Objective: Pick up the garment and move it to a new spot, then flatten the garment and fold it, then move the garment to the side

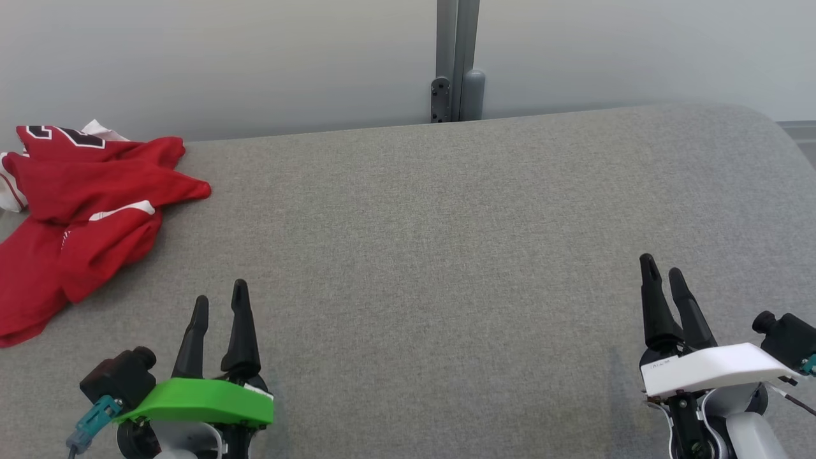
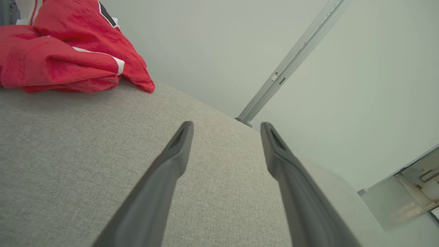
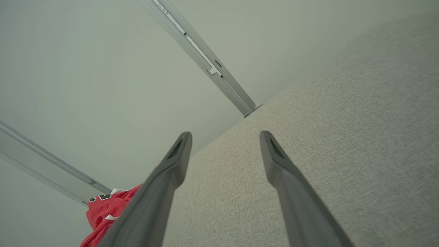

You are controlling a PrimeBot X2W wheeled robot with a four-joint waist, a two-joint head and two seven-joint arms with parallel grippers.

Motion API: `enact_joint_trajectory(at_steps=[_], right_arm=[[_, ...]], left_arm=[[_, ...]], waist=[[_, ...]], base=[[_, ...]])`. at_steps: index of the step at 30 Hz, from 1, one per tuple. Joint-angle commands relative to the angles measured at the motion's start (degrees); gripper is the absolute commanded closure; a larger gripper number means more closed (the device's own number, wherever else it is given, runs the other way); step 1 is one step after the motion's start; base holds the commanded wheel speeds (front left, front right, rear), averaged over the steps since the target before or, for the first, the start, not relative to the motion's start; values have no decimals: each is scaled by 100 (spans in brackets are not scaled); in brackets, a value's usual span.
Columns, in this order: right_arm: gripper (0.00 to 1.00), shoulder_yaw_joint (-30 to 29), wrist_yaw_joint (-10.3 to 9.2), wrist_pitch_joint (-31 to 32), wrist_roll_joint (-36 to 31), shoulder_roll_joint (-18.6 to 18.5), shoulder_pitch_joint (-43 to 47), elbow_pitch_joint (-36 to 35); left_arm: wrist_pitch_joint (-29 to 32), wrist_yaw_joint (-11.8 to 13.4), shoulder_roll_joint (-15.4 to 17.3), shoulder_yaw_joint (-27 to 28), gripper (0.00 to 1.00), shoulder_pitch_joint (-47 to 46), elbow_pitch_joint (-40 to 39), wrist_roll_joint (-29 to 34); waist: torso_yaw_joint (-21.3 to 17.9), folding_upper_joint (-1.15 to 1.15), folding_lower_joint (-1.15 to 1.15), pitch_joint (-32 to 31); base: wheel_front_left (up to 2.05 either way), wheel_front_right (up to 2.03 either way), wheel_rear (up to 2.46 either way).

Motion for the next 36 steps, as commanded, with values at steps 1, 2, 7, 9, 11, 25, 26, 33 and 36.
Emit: enact_joint_trajectory(at_steps=[1, 2, 7, 9, 11, 25, 26, 33, 36], right_arm=[[0, 31, 3, -62, -197, -40, 9, -93], [0, 41, 3, -78, -257, -41, 12, -90], [0, 148, 3, -156, -710, -42, 22, -18], [0, 193, 3, -187, -879, -44, 22, 22], [0, 243, 3, -215, -1044, -45, 19, 61], [0, 403, 4, -408, -1951, -50, 31, 169], [0, 411, 4, -418, -2020, -50, 30, 172], [0, 459, 4, -506, -2429, -54, 10, 181], [0, 474, 4, -547, -2595, -55, 15, 190]], left_arm=[[-50, 39, 42, -24, 0, 13, -47, 184], [-71, 52, 42, -30, 0, 15, -40, 265], [-149, 116, 44, -78, 0, 28, -30, 635], [-178, 149, 45, -95, 0, 47, -29, 738], [-205, 168, 46, -110, 0, 70, -27, 849], [-397, 243, 51, -170, 0, 174, 97, 1518], [-409, 246, 51, -170, 0, 181, 107, 1566], [-498, 286, 53, -136, 0, 222, 155, 1877], [-538, 300, 53, -133, 0, 243, 187, 2019]], waist=[[0, 0, 0, 5], [0, 0, 0, 8], [-2, 0, 0, 22], [-3, 0, 0, 24], [-3, 0, 0, 24], [2, 0, 0, 6], [3, 0, 0, 6], [8, 0, 0, 18], [11, 0, 0, 18]], base=[[0, 0, 0], [0, 0, 0], [0, 0, 0], [0, 0, 0], [0, 0, 0], [0, 0, 0], [0, 0, 0], [0, 0, 0], [0, 0, 0]])
